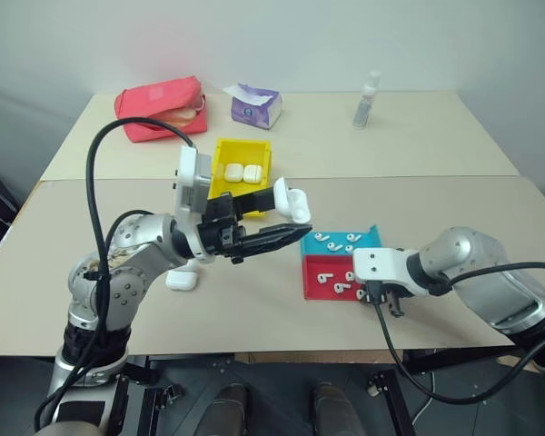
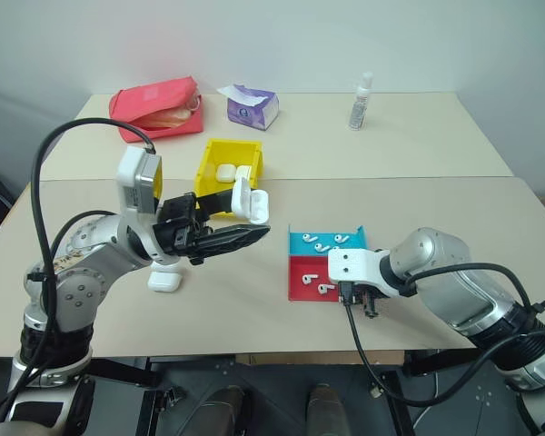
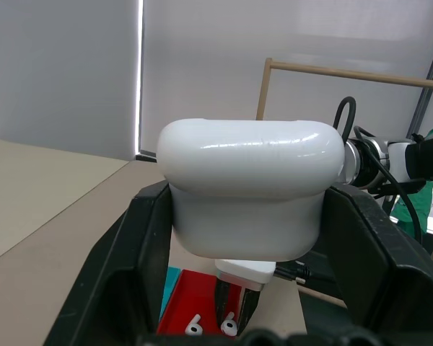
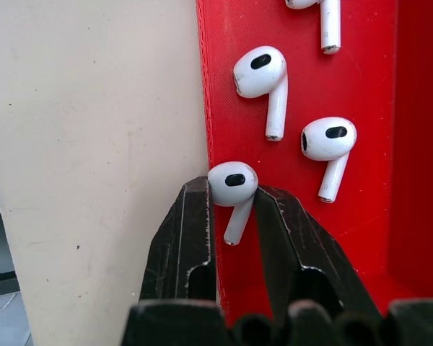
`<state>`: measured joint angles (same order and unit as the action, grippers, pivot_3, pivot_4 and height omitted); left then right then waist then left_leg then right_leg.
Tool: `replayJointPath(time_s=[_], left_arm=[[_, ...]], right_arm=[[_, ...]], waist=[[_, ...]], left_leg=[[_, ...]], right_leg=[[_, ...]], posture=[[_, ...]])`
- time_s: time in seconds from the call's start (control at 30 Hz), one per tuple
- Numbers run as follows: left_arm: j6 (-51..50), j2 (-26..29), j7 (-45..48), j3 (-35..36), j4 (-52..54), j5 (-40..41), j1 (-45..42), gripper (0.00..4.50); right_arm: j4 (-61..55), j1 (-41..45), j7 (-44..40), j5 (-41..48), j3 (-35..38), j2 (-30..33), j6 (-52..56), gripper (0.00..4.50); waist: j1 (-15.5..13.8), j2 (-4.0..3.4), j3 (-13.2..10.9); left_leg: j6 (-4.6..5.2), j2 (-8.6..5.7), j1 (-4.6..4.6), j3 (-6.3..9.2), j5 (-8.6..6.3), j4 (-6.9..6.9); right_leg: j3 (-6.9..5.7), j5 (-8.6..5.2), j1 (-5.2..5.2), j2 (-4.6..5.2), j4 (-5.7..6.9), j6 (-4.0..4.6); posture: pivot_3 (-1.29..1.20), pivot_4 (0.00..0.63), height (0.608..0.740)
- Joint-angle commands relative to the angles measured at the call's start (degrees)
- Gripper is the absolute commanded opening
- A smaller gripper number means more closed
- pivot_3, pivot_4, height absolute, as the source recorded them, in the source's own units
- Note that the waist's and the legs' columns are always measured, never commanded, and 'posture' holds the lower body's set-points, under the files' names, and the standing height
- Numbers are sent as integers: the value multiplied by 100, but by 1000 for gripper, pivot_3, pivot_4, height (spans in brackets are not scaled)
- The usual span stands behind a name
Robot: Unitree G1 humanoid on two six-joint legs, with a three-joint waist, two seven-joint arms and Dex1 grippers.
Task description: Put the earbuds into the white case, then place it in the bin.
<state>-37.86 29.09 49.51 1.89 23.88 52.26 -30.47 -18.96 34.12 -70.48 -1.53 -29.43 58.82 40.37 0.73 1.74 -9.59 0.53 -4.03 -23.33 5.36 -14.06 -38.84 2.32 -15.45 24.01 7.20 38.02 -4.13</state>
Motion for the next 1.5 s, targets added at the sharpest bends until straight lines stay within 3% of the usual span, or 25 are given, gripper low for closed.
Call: replayJointPath(time_s=[0.03, 0.27, 0.4, 0.53, 0.67, 0.77, 0.83, 1.1, 1.5], left_arm=[[-17, 54, 31, 125, 164, 155, -13, 2772], [-20, 95, 55, 121, 144, 174, -22, 2772], [-33, 114, 66, 97, 170, 224, -12, 2772], [-19, 100, 100, 48, 110, 218, -66, 2772], [40, 35, 219, -47, -45, 159, -190, 2772], [101, -28, 474, -153, -260, 114, -344, 2772], [140, -82, 585, -210, -431, 34, -462, 2772], [359, -370, 1113, -452, -1122, -340, -922, 2772], [419, -623, 1484, -544, -1501, -668, -1361, 2772]], right_arm=[[-89, -95, 5, -38, 159, -11, 9, 607], [-262, -271, 50, 87, 370, -7, 187, 607], [-623, -511, 104, 487, 945, 34, 502, 607], [-1071, -1171, 325, 1407, 2523, -256, 511, 607], [-1441, -1729, 745, 2318, 4078, -1063, 185, 607], [-1741, -1563, 1430, 3444, 5064, -1889, 671, 607], [-1831, -1356, 1920, 3929, 5332, -2219, 907, 607], [-1805, -617, 3724, 6236, 5762, -3218, 1021, 607], [-2011, -534, 4200, 6589, 4636, -3248, 519, 607]], waist=[[-2, 0, 0], [-4, 0, 0], [-6, 0, 0], [-15, 0, 0], [-41, 0, 0], [-32, 0, 0], [-27, 0, 0], [10, -1, 1], [31, -2, 1]], left_leg=[[0, 0, 0, 0, 0, 0], [0, 0, -1, 0, 0, 0], [0, 0, -4, 0, 0, 1], [2, 0, -8, 0, -1, 2], [3, 0, -3, 0, -2, 0], [3, 0, 2, -3, -1, 2], [2, 1, 5, -2, -1, 2], [2, 0, 2, -3, -1, 7], [4, -1, 2, -3, -1, 7]], right_leg=[[0, 0, 0, 0, 0, 0], [0, 0, 1, 0, -2, 0], [1, 0, 2, 0, -2, 0], [1, 0, 3, 0, -3, 0], [2, 0, -2, 0, -2, 0], [6, 1, -3, -1, 3, 1], [5, 1, -5, -2, 4, 2], [5, 1, 0, -1, 0, 2], [4, 1, 2, -3, 3, 2]], posture=[[0, 150, 740], [0, 150, 740], [0, 150, 740], [0, 150, 740], [0, 150, 740], [0, 150, 740], [0, 150, 740], [0, 150, 740], [0, 150, 740]])
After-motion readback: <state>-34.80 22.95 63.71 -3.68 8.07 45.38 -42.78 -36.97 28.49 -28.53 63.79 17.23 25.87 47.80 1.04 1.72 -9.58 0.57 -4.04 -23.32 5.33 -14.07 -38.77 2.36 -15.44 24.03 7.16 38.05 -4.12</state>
